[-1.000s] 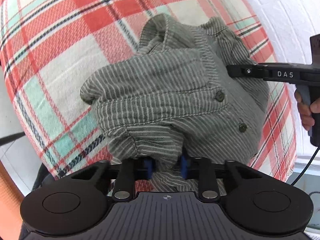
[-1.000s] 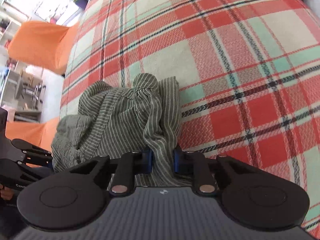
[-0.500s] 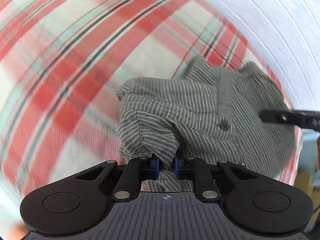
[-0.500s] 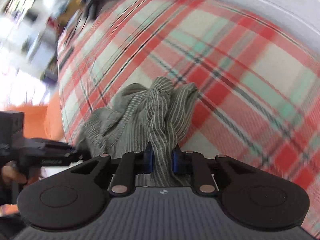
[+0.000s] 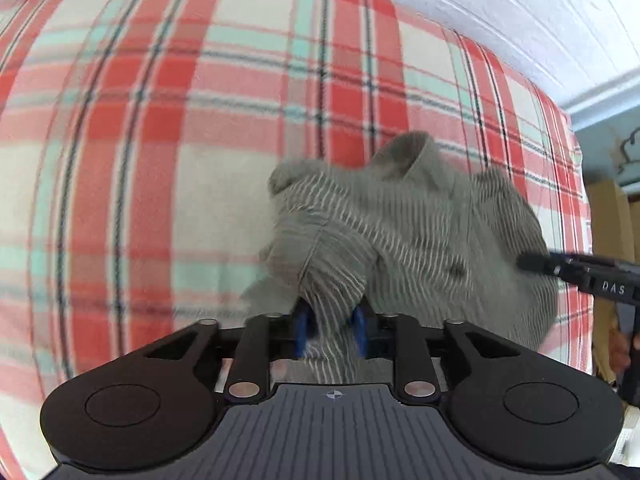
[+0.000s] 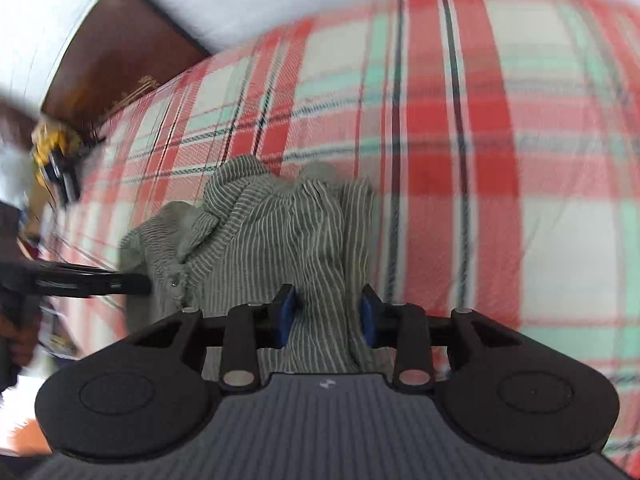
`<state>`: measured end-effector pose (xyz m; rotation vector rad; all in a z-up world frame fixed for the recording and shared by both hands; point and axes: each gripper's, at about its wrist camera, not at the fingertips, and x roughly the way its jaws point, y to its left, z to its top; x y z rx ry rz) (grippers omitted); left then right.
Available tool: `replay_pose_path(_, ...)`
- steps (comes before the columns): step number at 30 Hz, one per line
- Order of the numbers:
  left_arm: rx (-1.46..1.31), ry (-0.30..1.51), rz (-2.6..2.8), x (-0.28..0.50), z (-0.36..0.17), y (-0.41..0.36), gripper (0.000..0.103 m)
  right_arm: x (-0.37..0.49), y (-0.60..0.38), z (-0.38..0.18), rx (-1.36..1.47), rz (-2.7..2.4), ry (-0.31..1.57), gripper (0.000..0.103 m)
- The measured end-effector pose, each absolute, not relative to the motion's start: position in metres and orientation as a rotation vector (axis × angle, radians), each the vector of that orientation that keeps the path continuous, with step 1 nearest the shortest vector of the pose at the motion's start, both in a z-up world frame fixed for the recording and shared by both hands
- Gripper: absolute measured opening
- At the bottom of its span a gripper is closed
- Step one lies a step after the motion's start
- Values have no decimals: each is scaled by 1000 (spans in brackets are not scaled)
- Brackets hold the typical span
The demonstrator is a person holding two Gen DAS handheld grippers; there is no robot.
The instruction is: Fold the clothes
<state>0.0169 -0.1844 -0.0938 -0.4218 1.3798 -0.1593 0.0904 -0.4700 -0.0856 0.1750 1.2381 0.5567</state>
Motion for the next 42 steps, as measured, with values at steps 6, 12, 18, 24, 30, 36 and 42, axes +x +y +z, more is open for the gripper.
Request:
replay_pose_path(6,-557,1365,-59,-23,-103,-167,46,99,-464,-75,87,578,1157,53)
replay_pose_path(12,-628,1282,20,-21,-108,-177,60,122,-441,-92,30,607,1173,53)
replay_pose_path(18,-635,1222,55,-18,-112,-192,16,132,-416,-89,-17,710,1169,6)
replay_pose_path(24,-670,1204,110,-36,-117,-187,10,139,-418,-90,-22,763,1138,6)
replay_pose_path(30,-714,1162,124,-52,-109,-176,46,141,-429,-102,38,732,1174,35)
replay_pose_path(36,-758,1138,129,-64,-111,-169,71,130,-459,-86,22,840,1188,68)
replay_pose_path(42,-806,1179,100,-68,-144,-178,70,127,-469,-116,97,811,1323,68)
